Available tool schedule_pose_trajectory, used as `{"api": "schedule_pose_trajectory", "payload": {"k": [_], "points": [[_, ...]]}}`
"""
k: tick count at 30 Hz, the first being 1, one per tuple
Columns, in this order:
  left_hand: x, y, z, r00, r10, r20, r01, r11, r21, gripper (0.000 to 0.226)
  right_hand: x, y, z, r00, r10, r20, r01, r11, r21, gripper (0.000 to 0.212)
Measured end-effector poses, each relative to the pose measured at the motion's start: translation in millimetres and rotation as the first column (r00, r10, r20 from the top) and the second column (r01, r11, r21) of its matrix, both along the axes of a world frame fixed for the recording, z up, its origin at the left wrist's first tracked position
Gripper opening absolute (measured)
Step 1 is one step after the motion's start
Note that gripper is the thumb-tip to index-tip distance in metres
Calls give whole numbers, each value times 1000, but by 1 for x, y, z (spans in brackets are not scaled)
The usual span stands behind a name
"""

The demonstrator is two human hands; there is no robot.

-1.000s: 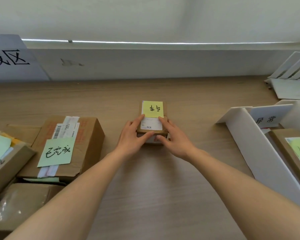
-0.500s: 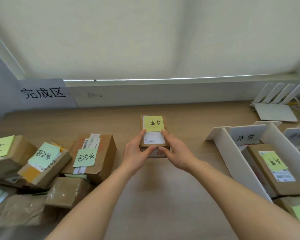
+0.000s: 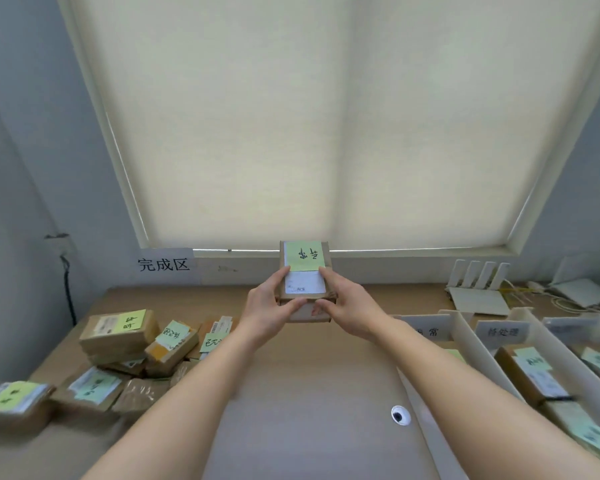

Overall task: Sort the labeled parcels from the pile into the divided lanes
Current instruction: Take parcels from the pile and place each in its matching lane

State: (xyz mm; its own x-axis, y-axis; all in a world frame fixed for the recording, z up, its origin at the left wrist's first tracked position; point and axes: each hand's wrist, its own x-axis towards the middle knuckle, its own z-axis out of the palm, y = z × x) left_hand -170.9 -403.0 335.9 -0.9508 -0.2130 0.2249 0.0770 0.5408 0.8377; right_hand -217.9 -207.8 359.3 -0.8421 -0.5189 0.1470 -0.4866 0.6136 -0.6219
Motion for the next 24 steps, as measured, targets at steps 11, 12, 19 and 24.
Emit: {"api": "schedule_pose_trajectory", "payload": {"k": [11,12,19,24], "points": [[164,69,56,998,-25,-64,21,998,-64,82,174,70,68,997,-37,-65,38,999,18,67],[177,75,58,997,-36,-71,32,998,-57,82,189,76,71,997,-45,-67,46,999,16,67],[268,127,71,990,-103,-94,96,992,-81,79,298,126,86,989,-116,-95,121,992,41,64],[319,177,73,983,-149,-105,139,986,-97,78,360,175,89,978,-173,-117,183,980,74,65]]}}
